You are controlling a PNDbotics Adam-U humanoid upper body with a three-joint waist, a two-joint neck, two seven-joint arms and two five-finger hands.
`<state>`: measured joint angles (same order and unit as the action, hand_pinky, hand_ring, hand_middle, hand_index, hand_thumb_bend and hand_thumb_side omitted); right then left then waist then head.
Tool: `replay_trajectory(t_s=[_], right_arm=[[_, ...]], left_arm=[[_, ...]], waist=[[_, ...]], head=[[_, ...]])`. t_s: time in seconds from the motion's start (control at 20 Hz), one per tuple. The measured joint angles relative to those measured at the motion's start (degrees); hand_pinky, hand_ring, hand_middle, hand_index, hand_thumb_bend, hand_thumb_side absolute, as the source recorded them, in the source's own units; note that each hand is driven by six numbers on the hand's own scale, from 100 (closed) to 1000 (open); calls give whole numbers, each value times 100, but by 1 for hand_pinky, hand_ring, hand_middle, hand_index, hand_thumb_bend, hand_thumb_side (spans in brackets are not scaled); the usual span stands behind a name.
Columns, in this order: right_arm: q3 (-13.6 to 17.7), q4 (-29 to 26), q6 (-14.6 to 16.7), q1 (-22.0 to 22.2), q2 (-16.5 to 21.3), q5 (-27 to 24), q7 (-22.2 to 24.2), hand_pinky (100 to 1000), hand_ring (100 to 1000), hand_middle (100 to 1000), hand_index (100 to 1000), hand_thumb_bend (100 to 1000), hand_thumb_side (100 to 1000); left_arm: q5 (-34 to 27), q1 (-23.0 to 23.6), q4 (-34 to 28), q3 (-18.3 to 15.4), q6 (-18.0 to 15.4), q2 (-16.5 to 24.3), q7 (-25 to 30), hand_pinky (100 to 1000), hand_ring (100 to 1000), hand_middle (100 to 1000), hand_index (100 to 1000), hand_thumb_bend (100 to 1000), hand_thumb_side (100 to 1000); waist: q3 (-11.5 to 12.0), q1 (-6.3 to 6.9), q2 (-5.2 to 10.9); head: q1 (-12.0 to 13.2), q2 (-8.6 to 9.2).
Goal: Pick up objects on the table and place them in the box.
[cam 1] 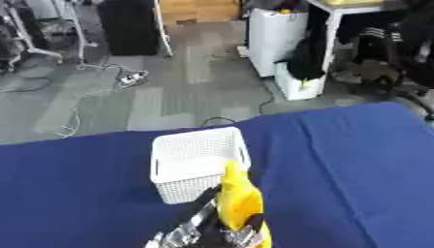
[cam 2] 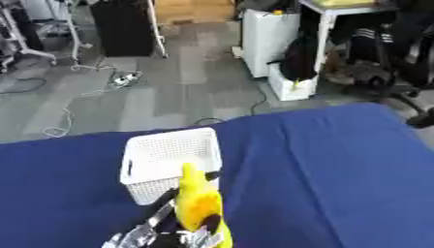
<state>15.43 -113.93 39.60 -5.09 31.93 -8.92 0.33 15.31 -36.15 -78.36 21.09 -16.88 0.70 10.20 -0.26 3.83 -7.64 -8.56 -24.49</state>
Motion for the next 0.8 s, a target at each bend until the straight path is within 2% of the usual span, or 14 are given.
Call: replay_trajectory(t_s=[0.2,0.4,0.8], right_arm=[[-1,0,-1,46,31,0,0,584,569,633,728,100,872],[-1,0,-3,52,34,0,-2,584,569,633,728,100,872],[2,0,-41,93,36,15,-42,583,570,635,730,100,868]], left_arm=[[81,-159,-292,-87,181,126,-158,100,100,100,295,100,555],[191,-386,-327,-200,318,285,-302,100,100,100,294,100,552],[645,-777,215,-351,364,608,-457,100,100,100,293,100,539]], waist=[[7,19,59],[31,36,85],[36,67,121]], head=[[-1,46],[-2,100],[8,99]])
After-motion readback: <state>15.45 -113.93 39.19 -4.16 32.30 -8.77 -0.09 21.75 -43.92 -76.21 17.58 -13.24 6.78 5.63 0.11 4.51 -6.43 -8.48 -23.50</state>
